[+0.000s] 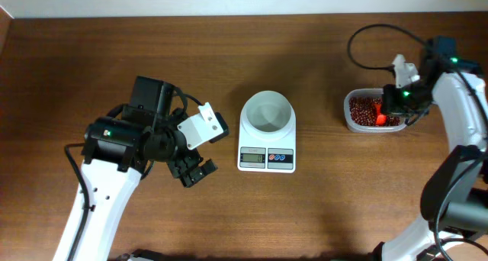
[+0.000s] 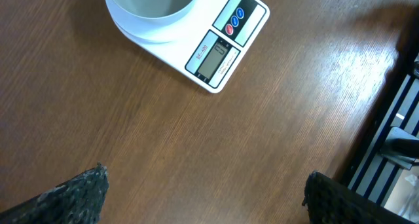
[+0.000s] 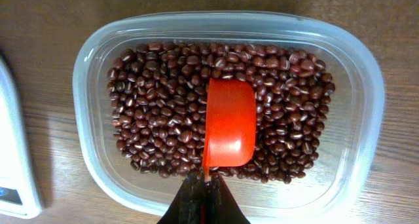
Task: Scoop and weigh 50g on scale
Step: 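Lift the filled scoop and carry it over the white bowl, then tilt the scoop to pour beans into the bowl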
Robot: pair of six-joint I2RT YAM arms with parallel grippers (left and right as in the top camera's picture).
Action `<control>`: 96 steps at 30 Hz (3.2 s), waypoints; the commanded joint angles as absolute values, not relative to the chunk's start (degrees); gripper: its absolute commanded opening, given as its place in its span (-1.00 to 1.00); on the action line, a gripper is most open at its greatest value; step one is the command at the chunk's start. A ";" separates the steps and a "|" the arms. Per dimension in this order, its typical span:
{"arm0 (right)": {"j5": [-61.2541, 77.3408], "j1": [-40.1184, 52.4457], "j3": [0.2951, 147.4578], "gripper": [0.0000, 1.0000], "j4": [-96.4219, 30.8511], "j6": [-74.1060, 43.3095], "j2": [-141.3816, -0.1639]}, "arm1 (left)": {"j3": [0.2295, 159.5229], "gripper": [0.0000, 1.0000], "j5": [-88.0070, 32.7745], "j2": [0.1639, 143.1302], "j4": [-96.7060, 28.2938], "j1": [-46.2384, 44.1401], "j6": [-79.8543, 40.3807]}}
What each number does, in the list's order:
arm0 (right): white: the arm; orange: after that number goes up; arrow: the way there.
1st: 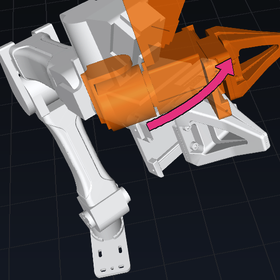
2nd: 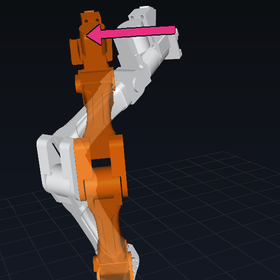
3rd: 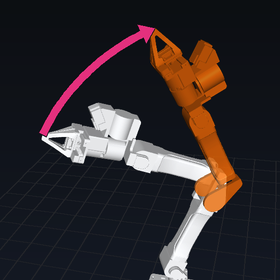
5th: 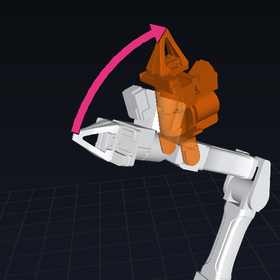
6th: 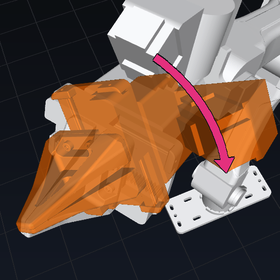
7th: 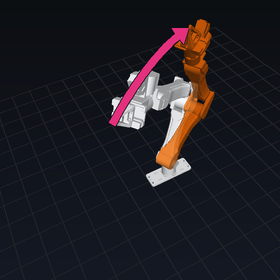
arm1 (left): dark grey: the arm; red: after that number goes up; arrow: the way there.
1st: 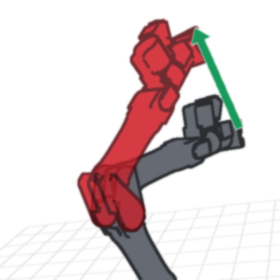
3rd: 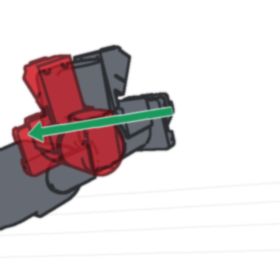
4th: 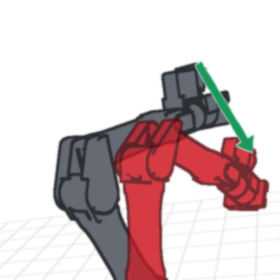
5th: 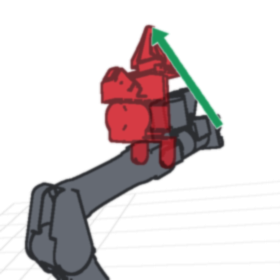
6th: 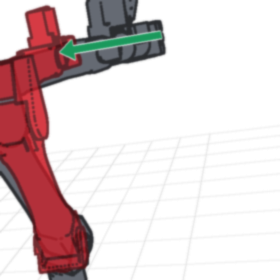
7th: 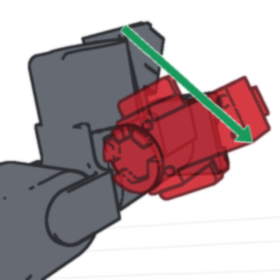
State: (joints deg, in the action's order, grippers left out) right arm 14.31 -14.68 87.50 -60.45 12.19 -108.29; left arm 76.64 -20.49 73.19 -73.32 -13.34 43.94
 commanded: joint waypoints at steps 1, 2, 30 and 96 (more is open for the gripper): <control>23.77 -18.87 88.03 -0.92 -61.98 12.23 -109.45 | 77.45 0.98 -21.43 72.40 -73.36 -12.95 44.47; 24.08 -20.05 88.03 -0.92 -62.43 12.23 -109.45 | 77.45 0.98 -21.45 72.40 -73.36 -12.95 44.47; 54.96 -32.05 88.03 -0.92 -67.79 13.54 -109.45 | 77.45 0.98 -21.45 72.40 -73.36 -12.95 44.47; 41.45 9.39 88.09 -0.92 -53.10 15.22 -105.45 | 77.45 0.98 -21.45 72.40 -73.34 -12.95 44.47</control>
